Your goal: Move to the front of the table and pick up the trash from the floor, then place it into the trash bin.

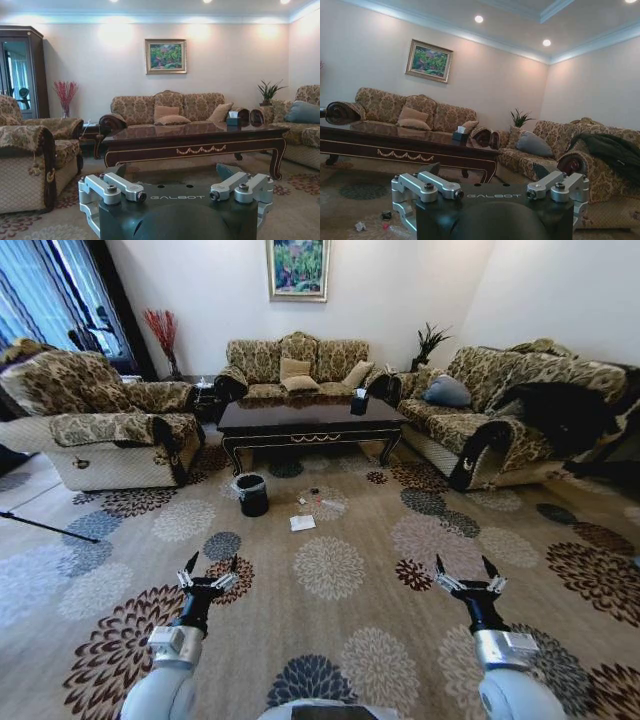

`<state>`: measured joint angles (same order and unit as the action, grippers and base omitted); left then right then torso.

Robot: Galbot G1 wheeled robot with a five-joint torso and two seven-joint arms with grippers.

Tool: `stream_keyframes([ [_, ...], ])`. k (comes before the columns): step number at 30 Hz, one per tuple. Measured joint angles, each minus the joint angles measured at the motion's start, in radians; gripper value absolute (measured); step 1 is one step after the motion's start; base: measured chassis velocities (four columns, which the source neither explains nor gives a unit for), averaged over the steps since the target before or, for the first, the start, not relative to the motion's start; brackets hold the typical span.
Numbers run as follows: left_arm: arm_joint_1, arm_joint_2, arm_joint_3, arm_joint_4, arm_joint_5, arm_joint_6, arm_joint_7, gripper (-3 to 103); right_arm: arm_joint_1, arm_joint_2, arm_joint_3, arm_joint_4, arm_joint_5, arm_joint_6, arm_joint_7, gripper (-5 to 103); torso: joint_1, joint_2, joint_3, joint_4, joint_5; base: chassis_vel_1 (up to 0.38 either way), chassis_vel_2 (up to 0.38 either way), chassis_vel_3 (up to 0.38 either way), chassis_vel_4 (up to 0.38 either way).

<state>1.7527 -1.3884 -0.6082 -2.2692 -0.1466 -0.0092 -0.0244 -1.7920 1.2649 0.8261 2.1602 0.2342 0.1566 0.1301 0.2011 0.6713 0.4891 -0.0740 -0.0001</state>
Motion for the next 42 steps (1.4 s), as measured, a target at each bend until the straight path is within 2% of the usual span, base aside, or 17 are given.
stream_keyframes([
  [9, 0.022, -0.036, -0.007, 0.025, 0.006, -0.024, 0.0, 100, -0.012, 0.059, -0.031, 0.014, -0.015, 0.017, 0.008, 100, -0.017, -0.038, -0.021, -0.0001, 0.0, 0.0, 0.0, 0.0, 0.0],
  [13, 0.029, -0.044, 0.028, 0.043, 0.0, -0.018, -0.012, 100, 0.015, 0.089, -0.052, 0.014, 0.012, 0.02, 0.011, 100, -0.025, -0.059, -0.033, 0.0001, 0.0, 0.0, 0.0, 0.0, 0.0],
  [28, 0.037, -0.05, 0.027, 0.001, -0.001, -0.013, -0.016, 100, 0.003, 0.082, -0.052, 0.008, -0.001, 0.009, 0.003, 100, -0.049, -0.119, -0.069, 0.0, 0.0, 0.0, 0.0, 0.0, 0.0],
  [34, 0.039, -0.03, 0.012, -0.035, -0.005, 0.005, -0.013, 100, 0.03, 0.038, -0.027, -0.017, 0.008, -0.01, 0.004, 100, -0.058, -0.143, -0.085, 0.0, 0.0002, 0.0, 0.0, 0.0, 0.0],
  [40, 0.045, 0.053, -0.014, -0.026, -0.008, 0.006, -0.012, 100, 0.058, -0.064, 0.013, -0.066, 0.008, -0.01, 0.004, 100, -0.068, -0.17, -0.102, -0.0001, 0.0001, 0.0, 0.0, 0.0, 0.0],
  [42, 0.05, 0.064, -0.014, -0.03, -0.01, 0.006, -0.012, 100, 0.063, -0.074, 0.02, -0.07, 0.013, -0.008, 0.004, 100, -0.07, -0.176, -0.105, 0.0, 0.0, 0.0, 0.0, 0.0, 0.0],
])
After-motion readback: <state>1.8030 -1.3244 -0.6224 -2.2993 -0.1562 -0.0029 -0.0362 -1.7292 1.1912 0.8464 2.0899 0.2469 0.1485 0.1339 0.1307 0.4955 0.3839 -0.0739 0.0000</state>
